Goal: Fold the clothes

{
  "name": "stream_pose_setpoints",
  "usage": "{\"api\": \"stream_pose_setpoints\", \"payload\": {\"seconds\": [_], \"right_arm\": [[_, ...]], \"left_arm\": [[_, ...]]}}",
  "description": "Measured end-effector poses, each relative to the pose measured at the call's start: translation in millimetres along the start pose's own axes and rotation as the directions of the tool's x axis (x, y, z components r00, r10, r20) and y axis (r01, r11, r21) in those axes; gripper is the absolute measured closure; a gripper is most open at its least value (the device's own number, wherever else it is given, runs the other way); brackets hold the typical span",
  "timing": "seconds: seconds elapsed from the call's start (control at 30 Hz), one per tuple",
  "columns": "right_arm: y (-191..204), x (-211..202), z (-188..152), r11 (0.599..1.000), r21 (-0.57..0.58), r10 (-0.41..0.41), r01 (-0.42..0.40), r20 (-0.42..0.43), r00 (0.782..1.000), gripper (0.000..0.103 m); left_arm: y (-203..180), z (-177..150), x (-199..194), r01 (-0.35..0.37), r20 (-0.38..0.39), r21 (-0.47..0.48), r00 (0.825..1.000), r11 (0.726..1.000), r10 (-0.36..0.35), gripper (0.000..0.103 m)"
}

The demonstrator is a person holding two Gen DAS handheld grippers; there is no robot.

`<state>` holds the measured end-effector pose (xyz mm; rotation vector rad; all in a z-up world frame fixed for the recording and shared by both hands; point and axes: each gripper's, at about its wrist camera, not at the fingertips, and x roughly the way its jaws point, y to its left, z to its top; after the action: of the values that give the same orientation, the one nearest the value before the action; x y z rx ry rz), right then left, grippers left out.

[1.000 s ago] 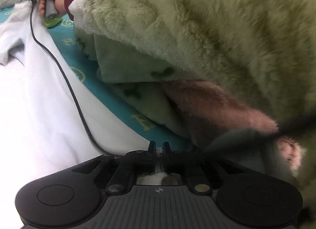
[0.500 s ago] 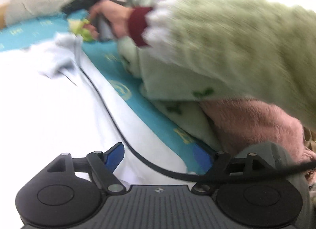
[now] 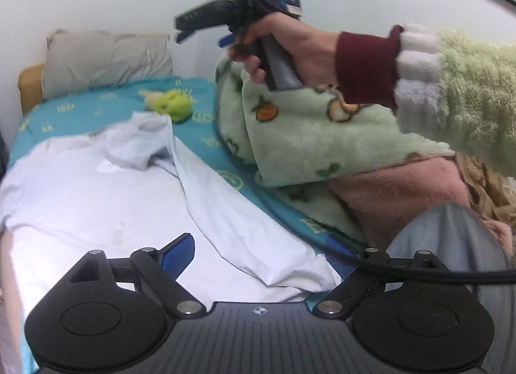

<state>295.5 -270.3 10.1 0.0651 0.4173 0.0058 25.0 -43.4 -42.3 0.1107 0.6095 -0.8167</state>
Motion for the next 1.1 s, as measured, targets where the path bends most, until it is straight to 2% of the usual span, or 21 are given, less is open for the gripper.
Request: {"api": "stream_pose_setpoints", "payload": {"seconds": [0.1, 0.2, 0.33, 0.43, 0.53, 0.6, 0.67, 0.73, 0.8, 0.87, 0.93, 1.0, 1.1], "right_arm": [[-2, -28, 4, 0.998, 0.004, -0.064, 0.064, 0.022, 0.998, 0.02], [-2, -44, -1, 0.996, 0.021, -0.082, 0.081, 0.04, 0.996, 0.02], [8, -49, -29, 0.996, 0.027, -0.085, 0.084, 0.043, 0.995, 0.02], [14, -47, -54, 0.996, 0.044, -0.079, 0.078, 0.035, 0.996, 0.02], [12, -43, -77, 0.993, 0.061, -0.101, 0.099, 0.027, 0.995, 0.02], [2, -44, -82, 0.989, 0.111, -0.101, 0.096, 0.032, 0.994, 0.02], [-11, -48, -79, 0.981, 0.17, -0.106, 0.098, 0.038, 0.994, 0.02], [-22, -60, -70, 0.97, 0.226, -0.117, 0.095, 0.086, 0.989, 0.02], [-34, -74, -58, 0.954, 0.292, -0.11, 0.064, 0.144, 0.983, 0.02], [-44, -89, -46, 0.943, 0.331, -0.1, 0.034, 0.186, 0.977, 0.02], [-46, -105, -46, 0.934, 0.357, -0.069, 0.0, 0.182, 0.981, 0.02], [-48, -121, -46, 0.923, 0.382, -0.037, -0.034, 0.176, 0.984, 0.02], [-38, -142, -77, 0.898, 0.435, 0.022, -0.059, 0.089, 0.996, 0.019]], "left_arm": [[-2, -10, -26, 0.054, 0.057, -0.021, 0.997, 0.998, -0.053, 0.013], [-10, -19, -48, 0.12, 0.117, -0.04, 0.986, 0.992, -0.115, 0.013], [-26, -28, -68, 0.162, 0.197, 0.017, 0.967, 0.987, -0.163, 0.012], [-29, -33, -74, 0.19, 0.212, 0.037, 0.958, 0.981, -0.194, 0.011], [-27, -36, -75, 0.162, 0.223, 0.057, 0.96, 0.985, -0.171, 0.01], [-21, -38, -68, 0.14, 0.202, 0.04, 0.969, 0.989, -0.145, 0.009], [-14, -41, -55, 0.087, 0.154, 0.03, 0.984, 0.996, -0.091, 0.009], [-6, -42, -38, 0.025, 0.09, 0.007, 0.996, 1.0, -0.026, 0.009], [4, -43, -20, -0.039, 0.022, -0.021, 0.999, 0.999, 0.039, 0.009], [15, -44, -4, -0.118, -0.042, -0.056, 0.992, 0.991, 0.116, 0.009], [31, -45, 13, -0.195, -0.107, -0.108, 0.977, 0.975, 0.183, 0.009], [54, -43, 28, -0.244, -0.15, -0.174, 0.964, 0.954, 0.219, 0.01], [91, -29, 48, -0.288, -0.168, -0.29, 0.954, 0.913, 0.248, 0.012]]}}
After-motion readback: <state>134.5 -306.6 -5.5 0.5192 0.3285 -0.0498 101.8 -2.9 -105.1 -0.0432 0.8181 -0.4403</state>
